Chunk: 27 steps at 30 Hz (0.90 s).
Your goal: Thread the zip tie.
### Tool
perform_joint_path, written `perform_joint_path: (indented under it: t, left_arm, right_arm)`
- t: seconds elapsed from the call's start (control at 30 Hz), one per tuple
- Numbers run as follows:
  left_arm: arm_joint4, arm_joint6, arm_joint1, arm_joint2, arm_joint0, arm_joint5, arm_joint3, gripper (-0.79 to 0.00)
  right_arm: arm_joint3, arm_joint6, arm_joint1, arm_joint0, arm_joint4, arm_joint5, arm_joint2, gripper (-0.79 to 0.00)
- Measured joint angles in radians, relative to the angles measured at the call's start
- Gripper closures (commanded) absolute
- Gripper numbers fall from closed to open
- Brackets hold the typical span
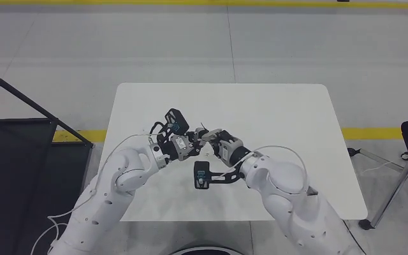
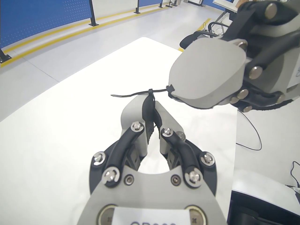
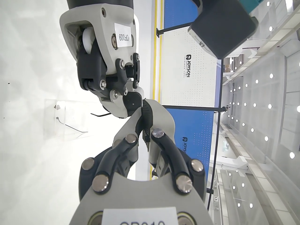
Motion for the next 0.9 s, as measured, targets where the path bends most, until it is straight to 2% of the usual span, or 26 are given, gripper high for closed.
perform_joint_path:
  t: [0.03, 0.07, 0.1, 0.13, 0.17, 0.3, 0.5, 0.73, 0.9]
  left_arm:
    - [-0.005, 0.006, -0.001, -0.002, 0.001, 0.006, 0.000, 0.000]
    - [-0.010, 0.011, -0.001, -0.004, 0.001, 0.013, 0.001, 0.000]
    - [-0.016, 0.015, -0.001, -0.006, 0.001, 0.020, 0.002, 0.000]
    - [-0.024, 0.020, -0.002, -0.009, 0.001, 0.031, 0.004, 0.000]
    - [-0.029, 0.022, -0.003, -0.011, 0.000, 0.037, 0.005, 0.000]
    - [-0.054, 0.042, -0.004, -0.023, -0.002, 0.059, 0.008, 0.000]
    - [-0.073, 0.067, -0.004, -0.040, 0.007, 0.057, 0.003, 0.000]
    - [-0.110, 0.124, -0.007, -0.054, 0.022, 0.058, -0.001, 0.000]
    - [-0.109, 0.123, -0.007, -0.054, 0.022, 0.058, -0.001, 0.000]
  right_arm:
    - [0.000, 0.001, -0.001, 0.000, 0.004, 0.000, 0.001, -0.160]
    - [0.000, 0.001, -0.002, -0.001, 0.008, 0.003, 0.003, -0.400]
    - [-0.002, 0.001, -0.002, -0.003, 0.013, 0.007, 0.006, -0.591]
    - [-0.004, 0.001, -0.003, -0.008, 0.021, 0.014, 0.012, -0.742]
    - [-0.007, 0.001, -0.003, -0.012, 0.029, 0.019, 0.018, -0.785]
    - [-0.020, -0.025, 0.000, -0.045, 0.088, 0.043, 0.065, -0.785]
    - [-0.022, -0.128, 0.011, -0.111, 0.238, 0.041, 0.173, -0.785]
    - [0.045, -0.177, 0.013, -0.131, 0.514, -0.027, 0.261, -0.785]
    - [0.045, -0.176, 0.013, -0.131, 0.507, -0.025, 0.260, -0.785]
